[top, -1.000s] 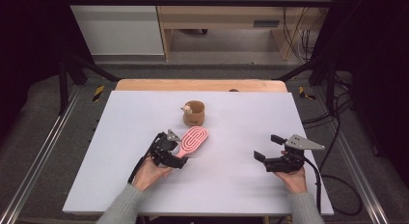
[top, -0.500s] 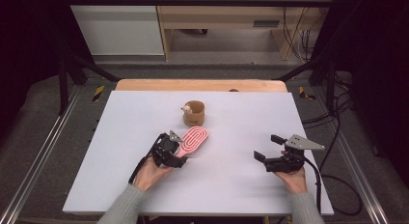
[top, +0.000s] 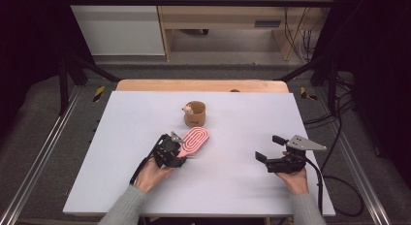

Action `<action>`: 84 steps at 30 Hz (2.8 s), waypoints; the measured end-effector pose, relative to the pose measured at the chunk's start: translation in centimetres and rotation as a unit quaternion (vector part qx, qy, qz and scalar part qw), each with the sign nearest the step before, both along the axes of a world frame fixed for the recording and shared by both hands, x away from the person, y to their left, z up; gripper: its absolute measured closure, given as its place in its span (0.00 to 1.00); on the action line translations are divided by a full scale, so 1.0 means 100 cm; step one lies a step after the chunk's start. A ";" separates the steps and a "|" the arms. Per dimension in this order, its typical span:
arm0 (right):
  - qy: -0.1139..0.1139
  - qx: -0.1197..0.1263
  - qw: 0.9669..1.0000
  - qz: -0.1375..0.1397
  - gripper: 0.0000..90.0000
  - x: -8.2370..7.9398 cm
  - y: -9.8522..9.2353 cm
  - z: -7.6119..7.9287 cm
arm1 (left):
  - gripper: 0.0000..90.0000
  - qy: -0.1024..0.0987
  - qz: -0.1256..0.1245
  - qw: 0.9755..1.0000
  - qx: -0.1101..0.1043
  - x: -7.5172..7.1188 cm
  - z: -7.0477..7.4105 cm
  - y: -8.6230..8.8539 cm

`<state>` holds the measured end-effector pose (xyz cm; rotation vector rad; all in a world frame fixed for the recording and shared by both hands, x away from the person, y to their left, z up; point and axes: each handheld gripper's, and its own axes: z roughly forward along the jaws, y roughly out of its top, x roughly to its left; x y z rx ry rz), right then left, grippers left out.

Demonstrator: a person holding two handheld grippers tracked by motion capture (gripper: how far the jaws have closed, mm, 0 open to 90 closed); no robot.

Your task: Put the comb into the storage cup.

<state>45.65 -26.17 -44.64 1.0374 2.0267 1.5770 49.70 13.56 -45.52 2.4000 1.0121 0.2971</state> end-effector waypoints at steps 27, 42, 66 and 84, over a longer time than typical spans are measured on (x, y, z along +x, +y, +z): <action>0.001 0.001 1.000 0.000 0.01 0.000 -0.001 0.000 | 0.77 0.000 -0.003 1.000 0.000 0.000 0.000 0.000; 0.001 0.002 1.000 -0.001 0.01 0.001 -0.001 0.000 | 0.77 -0.004 -0.003 1.000 -0.006 -0.002 0.002 0.001; 0.001 0.003 1.000 -0.002 0.01 0.000 -0.001 0.001 | 0.77 -0.056 -0.009 0.998 -0.038 -0.014 0.022 0.003; 0.001 0.016 1.000 -0.003 0.01 -0.001 0.000 0.003 | 0.77 -0.084 -0.013 0.995 -0.054 -0.021 0.032 0.002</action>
